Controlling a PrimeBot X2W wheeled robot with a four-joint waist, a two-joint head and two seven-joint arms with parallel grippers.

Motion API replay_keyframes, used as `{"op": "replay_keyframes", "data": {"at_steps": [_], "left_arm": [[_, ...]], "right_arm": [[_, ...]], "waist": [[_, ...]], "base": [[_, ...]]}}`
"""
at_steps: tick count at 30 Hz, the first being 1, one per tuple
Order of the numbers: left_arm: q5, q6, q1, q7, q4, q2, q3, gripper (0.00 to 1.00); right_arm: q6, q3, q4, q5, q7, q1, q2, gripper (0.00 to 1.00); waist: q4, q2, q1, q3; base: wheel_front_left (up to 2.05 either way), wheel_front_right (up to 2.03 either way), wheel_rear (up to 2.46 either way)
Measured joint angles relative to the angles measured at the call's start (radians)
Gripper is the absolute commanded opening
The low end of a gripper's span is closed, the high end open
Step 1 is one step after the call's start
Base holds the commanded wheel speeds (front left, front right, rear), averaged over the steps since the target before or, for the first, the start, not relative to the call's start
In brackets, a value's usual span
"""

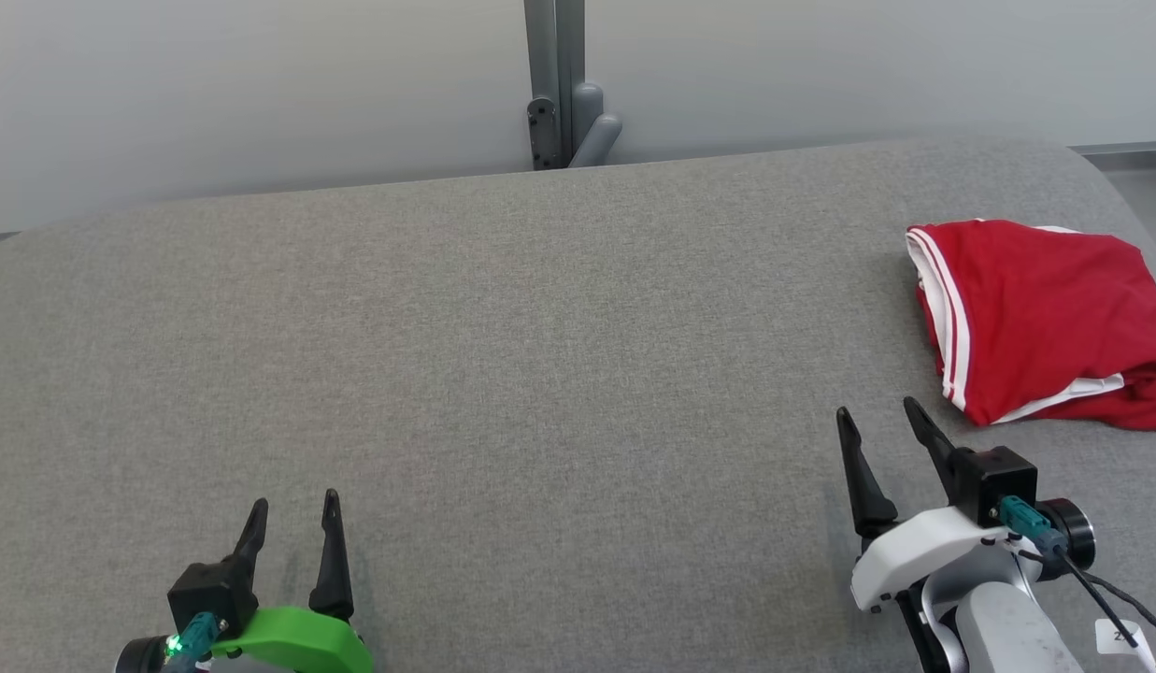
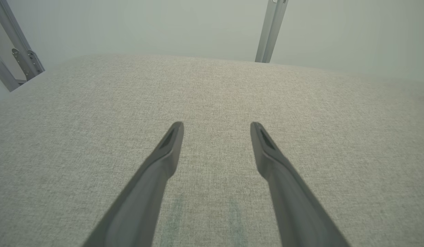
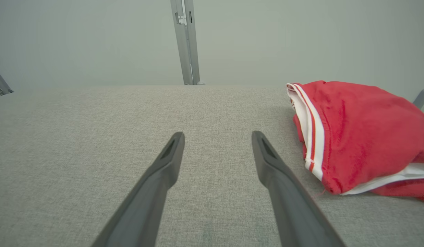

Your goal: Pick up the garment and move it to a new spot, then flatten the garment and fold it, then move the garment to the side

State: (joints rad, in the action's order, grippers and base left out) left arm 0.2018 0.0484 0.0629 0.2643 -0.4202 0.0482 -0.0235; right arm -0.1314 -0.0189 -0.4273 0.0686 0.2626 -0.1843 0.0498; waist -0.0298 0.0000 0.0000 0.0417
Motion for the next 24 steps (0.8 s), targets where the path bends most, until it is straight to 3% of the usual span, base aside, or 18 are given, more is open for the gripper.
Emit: {"op": "replay_keyframes", "data": {"at_steps": [24], "left_arm": [[0.000, 0.000, -0.017, 0.000, -0.028, -0.002, -0.007, 1.00]], "right_arm": [[0.000, -0.023, -0.031, 0.010, -0.001, 0.033, -0.003, 1.00]], "waist": [[-0.002, 0.0000, 0.0000, -0.002]], "base": [[0.00, 0.00, 0.00]]}}
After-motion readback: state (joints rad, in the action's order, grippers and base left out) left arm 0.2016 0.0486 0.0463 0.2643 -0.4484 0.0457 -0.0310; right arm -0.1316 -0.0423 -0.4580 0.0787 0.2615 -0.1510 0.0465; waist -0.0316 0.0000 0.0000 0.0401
